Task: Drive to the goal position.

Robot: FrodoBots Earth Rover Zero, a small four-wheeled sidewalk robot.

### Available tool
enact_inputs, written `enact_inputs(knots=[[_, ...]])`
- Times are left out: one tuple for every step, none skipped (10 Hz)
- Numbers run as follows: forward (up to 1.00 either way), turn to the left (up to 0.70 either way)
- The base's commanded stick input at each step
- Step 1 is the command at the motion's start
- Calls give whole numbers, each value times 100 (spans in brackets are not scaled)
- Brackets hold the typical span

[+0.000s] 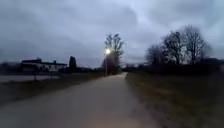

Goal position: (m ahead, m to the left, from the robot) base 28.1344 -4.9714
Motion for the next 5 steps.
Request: enact_inputs(knots=[[100, 4], [100, 4], [100, 4], [100, 4], [100, 4]])
